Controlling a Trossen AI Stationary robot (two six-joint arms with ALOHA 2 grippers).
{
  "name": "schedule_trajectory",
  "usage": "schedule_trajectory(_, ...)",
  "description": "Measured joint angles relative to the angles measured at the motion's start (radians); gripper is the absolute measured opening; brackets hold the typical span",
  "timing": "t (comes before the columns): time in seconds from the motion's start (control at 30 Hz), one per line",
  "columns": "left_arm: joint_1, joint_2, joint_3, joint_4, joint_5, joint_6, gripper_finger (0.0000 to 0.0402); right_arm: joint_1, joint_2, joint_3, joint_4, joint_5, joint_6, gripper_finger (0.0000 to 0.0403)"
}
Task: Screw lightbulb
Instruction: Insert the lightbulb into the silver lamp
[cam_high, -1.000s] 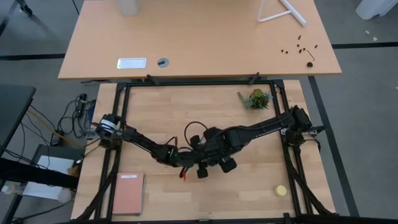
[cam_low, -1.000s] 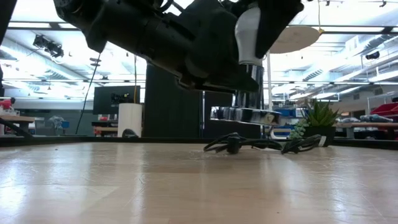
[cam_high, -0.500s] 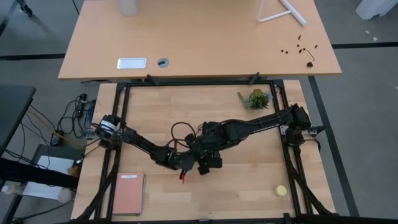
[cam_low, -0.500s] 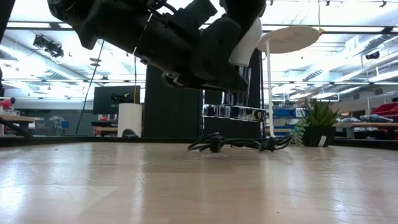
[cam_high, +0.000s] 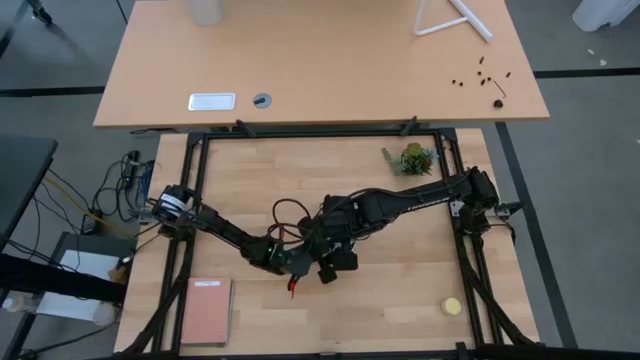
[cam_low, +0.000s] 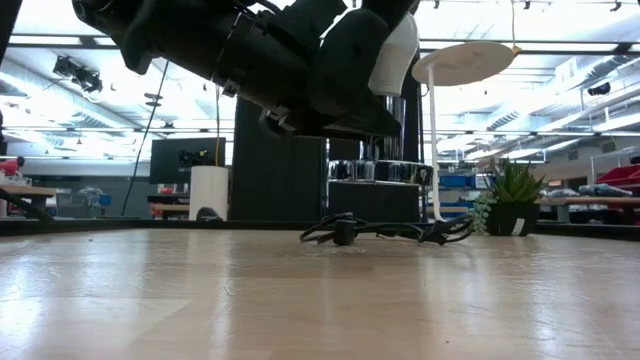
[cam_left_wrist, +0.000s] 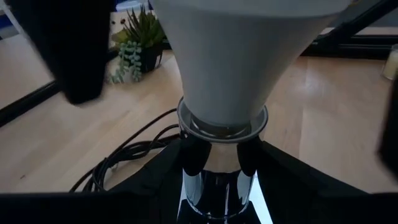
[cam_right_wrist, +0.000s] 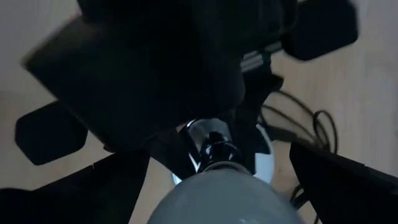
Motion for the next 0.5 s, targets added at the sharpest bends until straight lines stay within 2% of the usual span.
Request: schedule_trajectory(0.5,-0.031,0.004,-0.113,0.008,0.034,-0.141,0.0184,0.021,0.0,0.016,-0.024,0.014,-0.093,0.0383)
